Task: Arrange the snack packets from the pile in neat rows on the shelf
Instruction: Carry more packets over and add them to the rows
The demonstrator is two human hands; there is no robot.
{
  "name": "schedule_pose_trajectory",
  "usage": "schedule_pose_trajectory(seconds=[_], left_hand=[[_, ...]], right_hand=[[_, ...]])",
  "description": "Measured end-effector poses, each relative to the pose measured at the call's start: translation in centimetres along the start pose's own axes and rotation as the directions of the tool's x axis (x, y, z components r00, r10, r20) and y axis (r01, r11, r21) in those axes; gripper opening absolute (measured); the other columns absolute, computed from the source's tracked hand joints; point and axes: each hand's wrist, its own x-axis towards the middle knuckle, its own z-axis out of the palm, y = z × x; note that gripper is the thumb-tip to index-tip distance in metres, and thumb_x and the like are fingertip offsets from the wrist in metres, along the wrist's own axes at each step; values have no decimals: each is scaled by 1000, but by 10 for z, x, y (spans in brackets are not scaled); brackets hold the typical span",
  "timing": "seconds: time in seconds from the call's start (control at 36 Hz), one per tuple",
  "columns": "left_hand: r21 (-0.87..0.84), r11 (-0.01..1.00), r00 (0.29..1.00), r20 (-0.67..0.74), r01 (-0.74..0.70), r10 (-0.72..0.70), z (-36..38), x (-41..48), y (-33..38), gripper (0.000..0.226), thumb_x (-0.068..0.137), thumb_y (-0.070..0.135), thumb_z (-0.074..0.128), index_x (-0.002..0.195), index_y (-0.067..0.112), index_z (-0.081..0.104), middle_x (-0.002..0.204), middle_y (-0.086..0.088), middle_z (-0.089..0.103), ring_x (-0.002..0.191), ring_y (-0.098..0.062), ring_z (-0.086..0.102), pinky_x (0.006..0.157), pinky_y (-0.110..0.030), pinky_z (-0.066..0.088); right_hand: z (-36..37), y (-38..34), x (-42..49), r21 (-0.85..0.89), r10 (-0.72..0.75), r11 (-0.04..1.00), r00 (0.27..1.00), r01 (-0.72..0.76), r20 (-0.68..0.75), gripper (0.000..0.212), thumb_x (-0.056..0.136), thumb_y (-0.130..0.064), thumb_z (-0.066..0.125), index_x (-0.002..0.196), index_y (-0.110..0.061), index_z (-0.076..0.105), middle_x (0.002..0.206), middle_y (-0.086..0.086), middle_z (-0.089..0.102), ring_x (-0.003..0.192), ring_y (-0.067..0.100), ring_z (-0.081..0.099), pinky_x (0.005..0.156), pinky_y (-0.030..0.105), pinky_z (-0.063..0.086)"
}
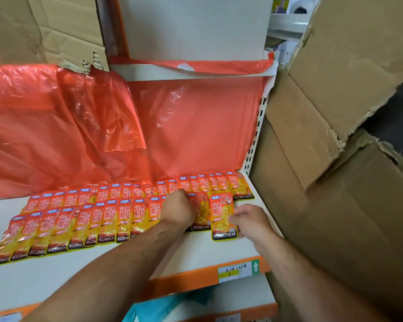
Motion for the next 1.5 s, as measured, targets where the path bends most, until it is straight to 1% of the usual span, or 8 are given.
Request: schedule_pose_trajectory(seconds=[0.22, 0.47, 0.58, 0.72, 0.97, 1.17, 1.31, 1.5], left_hand=[[-30, 999, 1000, 9, -13, 13, -11, -3, -2, 10, 82, 15, 54, 84, 10, 62, 85, -11, 68, 75, -29, 62, 62, -31, 49], [139, 977, 978, -108, -161, 177, -37, -18, -15, 24, 91, 39, 54, 98, 17, 60, 96, -5, 62, 82, -29, 60, 68, -36, 50], [176, 968, 974, -104, -179, 199, -46, -23, -22, 22, 89, 32, 57, 105, 18, 61, 103, -4, 60, 90, -30, 60, 70, -36, 49], [172, 966, 971, -106, -195, 215, -49, -27, -31, 24, 90, 32, 57, 109, 18, 61, 103, -4, 60, 85, -29, 61, 66, -34, 48], [228, 942, 956, -103, -247, 276, -49, -32, -34, 21, 91, 32, 55, 106, 20, 64, 97, -4, 60, 81, -29, 61, 62, -32, 47], [304, 803, 858, 148, -512, 491, -34, -44, -23, 38, 87, 44, 55, 121, 31, 63, 106, 1, 56, 105, -21, 52, 75, -31, 46], [415, 757, 863, 265, -504, 429, -22, -44, -18, 51, 88, 50, 49, 135, 32, 52, 118, -2, 51, 115, -26, 43, 92, -37, 46], [437, 782, 896, 238, -444, 375, -15, -48, -11, 44, 90, 48, 49, 128, 26, 59, 116, -3, 53, 111, -24, 45, 91, -36, 47]], right_hand=[[3, -15, 2, 30, 3, 1000, 1000, -4, 15, 19, 87, -7, 72, 102, -12, 62, 98, 2, 64, 77, 14, 59, 55, 28, 46], [21, -28, 21, -178, 6, 984, 1000, 0, 29, 19, 86, -13, 72, 103, -11, 63, 104, 8, 64, 78, 21, 59, 53, 26, 45], [31, -26, 27, -402, -70, 915, 996, 45, -48, 22, 76, -14, 68, 88, 4, 65, 84, 25, 66, 63, 21, 51, 58, 31, 41], [39, -32, 20, -618, -164, 782, 983, 80, -79, 25, 77, -13, 62, 59, -14, 44, 59, 4, 51, 59, 27, 54, 46, 24, 33], [42, -33, 16, -763, -250, 639, 965, 99, -84, 32, 83, -9, 57, 60, -18, 36, 58, -3, 41, 61, 27, 47, 42, 23, 19], [42, -33, 14, -787, -319, 601, 945, 143, -72, 19, 86, -11, 54, 73, -20, 45, 76, -1, 55, 74, 27, 57, 52, 25, 33], [41, -30, 14, -788, -344, 589, 938, 177, -47, 18, 90, -16, 56, 107, -19, 61, 103, 1, 67, 96, 27, 65, 68, 28, 45], [38, -30, 16, -793, -356, 571, 934, 213, -6, 11, 91, -18, 54, 97, -20, 63, 97, 0, 67, 90, 27, 64, 68, 28, 49]])
